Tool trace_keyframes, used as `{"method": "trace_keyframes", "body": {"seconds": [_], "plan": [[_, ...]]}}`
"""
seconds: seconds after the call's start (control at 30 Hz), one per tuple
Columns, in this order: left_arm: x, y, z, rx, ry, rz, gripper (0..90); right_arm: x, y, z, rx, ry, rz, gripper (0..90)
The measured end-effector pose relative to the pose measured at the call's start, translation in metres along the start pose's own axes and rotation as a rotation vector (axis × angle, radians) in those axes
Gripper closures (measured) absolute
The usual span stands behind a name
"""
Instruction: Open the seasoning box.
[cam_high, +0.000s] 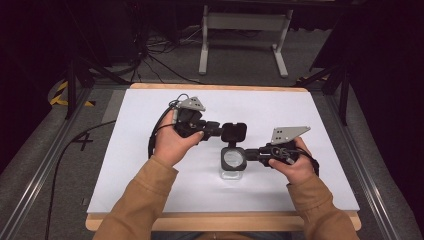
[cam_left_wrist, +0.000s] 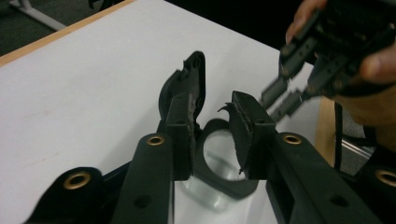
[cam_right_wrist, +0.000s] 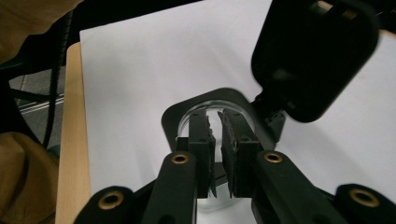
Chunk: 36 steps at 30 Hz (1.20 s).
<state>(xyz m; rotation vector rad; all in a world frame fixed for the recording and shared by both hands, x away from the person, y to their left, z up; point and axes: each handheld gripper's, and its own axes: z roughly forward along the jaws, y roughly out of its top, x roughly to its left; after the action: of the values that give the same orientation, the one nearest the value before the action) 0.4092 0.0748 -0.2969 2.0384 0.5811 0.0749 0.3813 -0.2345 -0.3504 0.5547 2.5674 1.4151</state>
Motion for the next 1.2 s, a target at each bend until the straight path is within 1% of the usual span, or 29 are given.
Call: {"method": "trace_keyframes", "body": {"seconds": [0.03, 0.07, 0.1, 0.13, 0.2, 0.3, 0.33, 0.37, 0.4, 0.47, 0.57, 0.6, 0.63, 0.67, 0.7, 0.73, 0.8, 0.9, 1.0, 1.03, 1.1, 1.13, 1.17, 1.2], "plan": [[-0.002, -0.003, -0.006, 0.008, 0.007, 0.004, 67.4, -0.002, 0.002, -0.003, -0.005, -0.003, 0.0, 81.2], [-0.003, -0.006, -0.011, 0.003, 0.016, 0.002, 65.9, -0.005, 0.004, -0.005, -0.01, -0.004, 0.0, 80.4], [-0.003, -0.006, -0.011, 0.003, 0.016, 0.002, 64.5, -0.005, 0.004, -0.005, -0.01, -0.004, 0.0, 80.4], [-0.004, -0.009, -0.016, -0.002, 0.027, 0.003, 64.5, -0.007, 0.006, -0.007, -0.014, -0.009, 0.001, 79.2], [-0.004, -0.015, -0.025, -0.002, 0.043, -0.004, 60.7, -0.012, 0.008, -0.01, -0.015, -0.014, 0.013, 77.1], [0.0, -0.029, -0.042, 0.002, 0.077, -0.014, 56.1, -0.02, 0.009, -0.018, -0.008, -0.025, 0.028, 74.9], [0.002, -0.033, -0.046, 0.003, 0.089, -0.011, 55.5, -0.022, 0.008, -0.02, -0.012, -0.033, 0.033, 73.8], [0.003, -0.038, -0.051, 0.014, 0.098, -0.022, 54.5, -0.025, 0.008, -0.023, -0.015, -0.039, 0.04, 73.5], [0.005, -0.044, -0.054, 0.005, 0.109, -0.028, 52.9, -0.028, 0.007, -0.025, -0.016, -0.046, 0.047, 73.1], [0.01, -0.053, -0.061, 0.003, 0.137, -0.028, 49.9, -0.033, 0.004, -0.03, -0.017, -0.063, 0.059, 72.6], [0.019, -0.07, -0.071, -0.003, 0.173, -0.053, 45.1, -0.041, -0.001, -0.037, -0.008, -0.094, 0.084, 70.3], [0.021, -0.073, -0.073, -0.002, 0.18, -0.054, 43.7, -0.044, -0.004, -0.039, -0.003, -0.113, 0.089, 69.3], [0.024, -0.078, -0.074, 0.004, 0.191, -0.068, 42.4, -0.046, -0.005, -0.041, -0.001, -0.124, 0.096, 68.3], [0.028, -0.083, -0.075, 0.01, 0.206, -0.07, 41.1, -0.049, -0.007, -0.043, -0.003, -0.137, 0.107, 66.9], [0.028, -0.083, -0.075, 0.01, 0.206, -0.07, 40.4, -0.049, -0.007, -0.043, -0.003, -0.137, 0.107, 66.9], [0.03, -0.087, -0.076, 0.018, 0.217, -0.079, 40.4, -0.052, -0.01, -0.044, -0.001, -0.146, 0.118, 65.4], [0.037, -0.093, -0.076, 0.042, 0.222, -0.09, 39.1, -0.058, -0.016, -0.045, 0.016, -0.164, 0.14, 62.4], [0.049, -0.104, -0.075, 0.051, 0.233, -0.127, 38.4, -0.064, -0.023, -0.044, 0.037, -0.197, 0.164, 59.6], [0.061, -0.115, -0.073, 0.077, 0.256, -0.16, 37.3, -0.072, -0.031, -0.044, 0.063, -0.222, 0.177, 56.0], [0.067, -0.121, -0.07, 0.087, 0.262, -0.181, 36.4, -0.077, -0.036, -0.044, 0.076, -0.243, 0.193, 53.7], [0.073, -0.127, -0.068, 0.103, 0.27, -0.208, 36.0, -0.081, -0.041, -0.043, 0.086, -0.262, 0.211, 52.1], [0.076, -0.13, -0.067, 0.107, 0.277, -0.212, 36.0, -0.083, -0.044, -0.043, 0.097, -0.27, 0.218, 51.8], [0.076, -0.13, -0.067, 0.107, 0.277, -0.212, 35.9, -0.086, -0.047, -0.043, 0.107, -0.279, 0.222, 51.4], [0.082, -0.134, -0.065, 0.112, 0.277, -0.205, 35.9, -0.086, -0.047, -0.043, 0.107, -0.279, 0.222, 51.4]]}}
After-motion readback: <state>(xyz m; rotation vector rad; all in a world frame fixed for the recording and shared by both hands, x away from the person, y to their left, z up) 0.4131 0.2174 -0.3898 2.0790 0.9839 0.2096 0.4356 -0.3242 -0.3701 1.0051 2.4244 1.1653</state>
